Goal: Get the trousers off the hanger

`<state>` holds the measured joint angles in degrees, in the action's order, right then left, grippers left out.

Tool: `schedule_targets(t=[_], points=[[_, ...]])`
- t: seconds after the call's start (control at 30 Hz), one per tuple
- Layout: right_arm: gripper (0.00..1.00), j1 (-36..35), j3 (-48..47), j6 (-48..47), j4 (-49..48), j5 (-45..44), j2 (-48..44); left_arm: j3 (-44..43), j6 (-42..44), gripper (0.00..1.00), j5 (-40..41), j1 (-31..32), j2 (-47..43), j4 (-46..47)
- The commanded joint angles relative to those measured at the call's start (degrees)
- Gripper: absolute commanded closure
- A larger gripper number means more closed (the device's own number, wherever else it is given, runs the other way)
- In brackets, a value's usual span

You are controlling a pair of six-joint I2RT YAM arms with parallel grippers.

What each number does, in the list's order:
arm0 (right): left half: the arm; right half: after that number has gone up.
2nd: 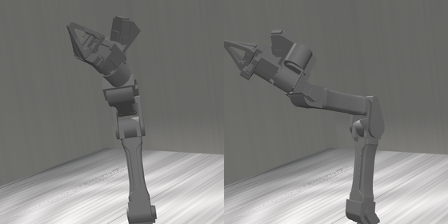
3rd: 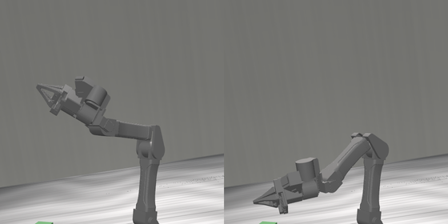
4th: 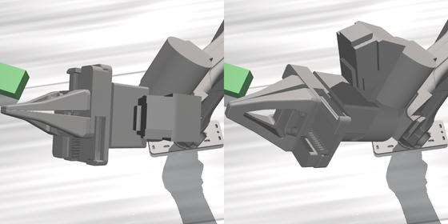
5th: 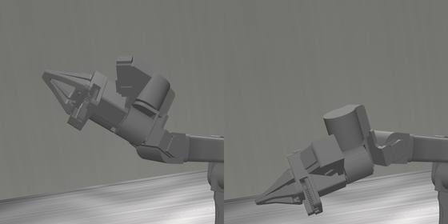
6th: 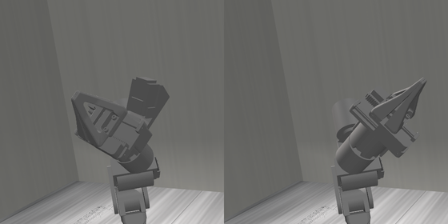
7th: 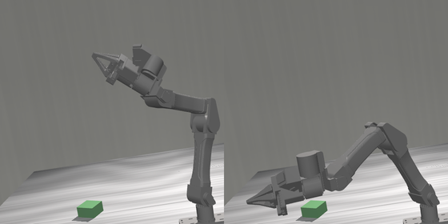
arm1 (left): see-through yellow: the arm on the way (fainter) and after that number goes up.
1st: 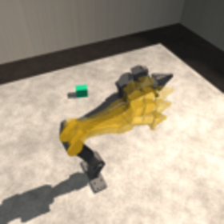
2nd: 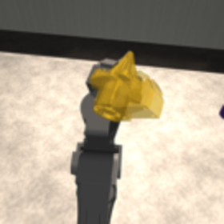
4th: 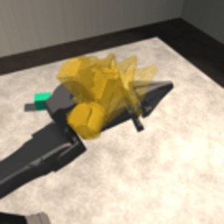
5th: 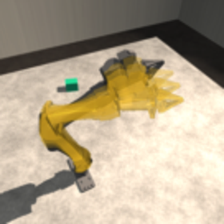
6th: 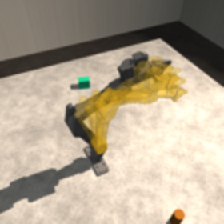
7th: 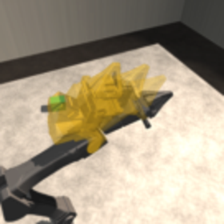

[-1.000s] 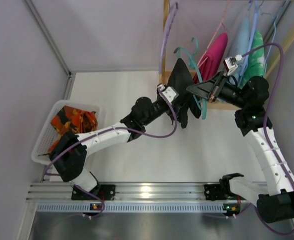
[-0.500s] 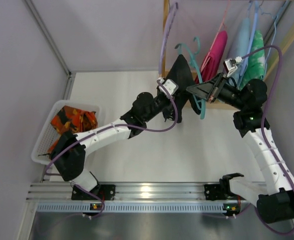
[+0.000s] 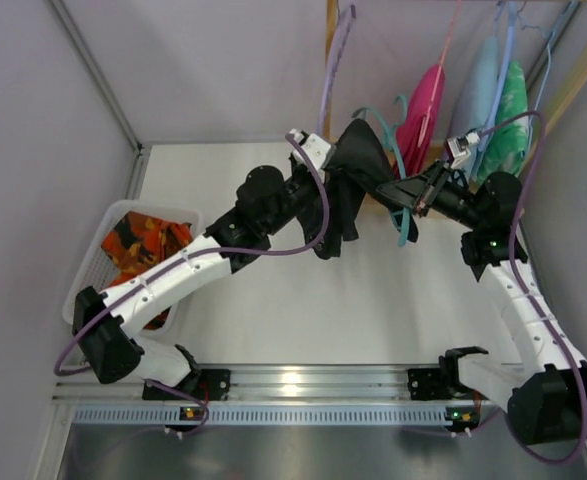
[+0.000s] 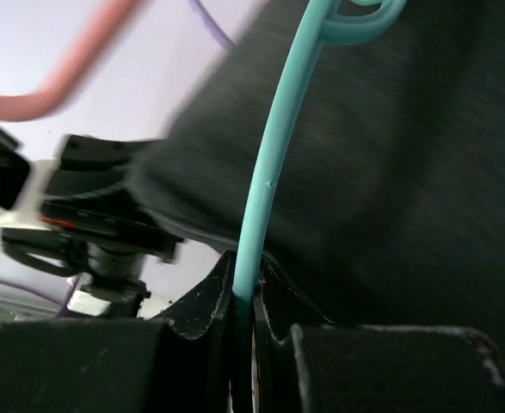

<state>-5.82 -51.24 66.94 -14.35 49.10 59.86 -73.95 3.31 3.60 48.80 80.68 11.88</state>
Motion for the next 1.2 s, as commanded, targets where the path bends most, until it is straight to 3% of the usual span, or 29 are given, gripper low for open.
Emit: schedule_targets(t=[0.0,0.37,0.7,0.83,1.03,1.17], points=[[1.0,1.96,1.93,-1.37,-3.32,-1.03,0.88,-7.78,-1.55,1.0,2.82,-1.07,-5.8,5.88],[1.0,2.48,10.01,-9.8,2.22,-0.85,0.97,-14.55,0.12,1.0,7.3,-1.77,-6.85,3.24],[1.0,2.4,11.08,-15.69,4.42,-0.15,1.84,-10.34,1.17,1.0,5.63,-2.13,-16.24,-4.57],[1.0,2.4,10.03,-16.57,4.86,0.99,2.28,-7.88,2.22,1.0,14.07,-2.39,-21.52,-10.55],[1.0,2.05,7.75,-23.24,8.71,3.02,2.11,-4.98,-0.23,1.0,12.49,-16.87,-31.17,-16.62],[1.0,1.43,5.02,-30.72,15.04,3.28,1.05,-0.07,-5.66,1.0,11.08,-30.12,-38.13,-20.75]])
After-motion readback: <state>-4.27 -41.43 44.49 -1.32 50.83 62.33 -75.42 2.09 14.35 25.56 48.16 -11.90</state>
